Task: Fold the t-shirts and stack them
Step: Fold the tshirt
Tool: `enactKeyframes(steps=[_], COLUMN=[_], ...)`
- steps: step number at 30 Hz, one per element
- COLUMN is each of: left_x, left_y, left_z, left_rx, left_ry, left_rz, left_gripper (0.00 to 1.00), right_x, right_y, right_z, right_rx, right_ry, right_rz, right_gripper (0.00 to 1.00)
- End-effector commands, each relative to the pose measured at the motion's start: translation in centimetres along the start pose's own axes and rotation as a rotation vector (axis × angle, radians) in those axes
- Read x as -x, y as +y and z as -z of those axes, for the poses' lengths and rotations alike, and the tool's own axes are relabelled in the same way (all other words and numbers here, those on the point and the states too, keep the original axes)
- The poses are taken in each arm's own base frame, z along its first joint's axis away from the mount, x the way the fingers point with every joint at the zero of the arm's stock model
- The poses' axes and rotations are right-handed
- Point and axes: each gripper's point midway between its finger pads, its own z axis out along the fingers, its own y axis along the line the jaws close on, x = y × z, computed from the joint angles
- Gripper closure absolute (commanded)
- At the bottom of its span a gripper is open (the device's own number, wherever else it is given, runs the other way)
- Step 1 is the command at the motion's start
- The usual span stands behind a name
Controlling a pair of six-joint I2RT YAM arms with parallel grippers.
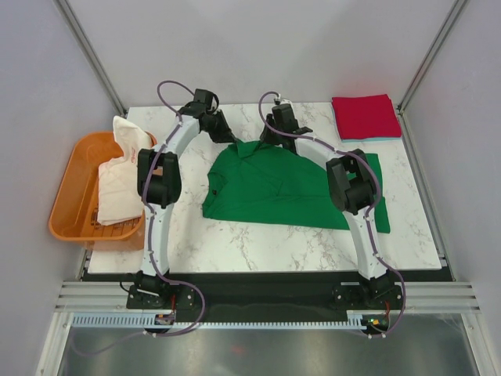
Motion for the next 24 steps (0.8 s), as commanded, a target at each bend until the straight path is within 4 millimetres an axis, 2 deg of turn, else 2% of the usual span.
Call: enactKeyframes(steps=[1,3,5,6,7,9,10,11,17,21,24], left_x=[2.1,2.6,2.1,2.1,1.1,0.5,-0.7,-1.2,-3.6,-4.9,-4.7], left_y=[-1.8,-2.3,-2.1,-2.9,-2.6,-3.2,-2.6,-2.7,-3.0,-2.1,-0.8], left_z=[2.3,3.8,4.2,5.3,5.1,5.7,5.3,5.2,5.4,3.5,2.1], left_rx=[-0.077,-0.059,-0.035,-0.045,-0.033,-0.041,-0.034,-0.052,-0.153,-0.147,-0.095], left_ry=[-0.041,-0.082,-0.089,-0.103,-0.085,-0.092,-0.067,-0.056,-0.108,-0.075,-0.078], left_rz=[-0.041,-0.092,-0.156,-0.182,-0.205,-0.235,-0.244,-0.249,-0.326,-0.393,-0.406], left_gripper=[0.77,0.53,0.49,0.48,0.48,0.49,0.5,0.51,0.52,0.55,0.56], right_x=[4.4,5.3,5.5,5.5,5.5,6.0,5.8,6.4,6.9,6.9,7.1], right_y=[2.0,2.1,2.1,2.0,1.9,2.1,2.0,2.3,2.0,1.0,0.6], right_z=[3.6,4.7,5.7,6.0,6.3,7.4,7.6,8.5,10.7,11.3,11.6], right_rx=[0.012,0.006,0.002,-0.003,-0.008,-0.009,-0.016,-0.011,-0.022,-0.04,-0.042], right_ry=[-0.085,-0.099,-0.099,-0.095,-0.092,-0.098,-0.093,-0.107,-0.118,-0.112,-0.111], right_rz=[0.008,0.015,0.019,0.019,0.021,0.024,0.028,0.027,0.051,0.042,0.031], right_gripper=[0.7,0.7,0.69,0.69,0.69,0.69,0.69,0.69,0.69,0.69,0.69])
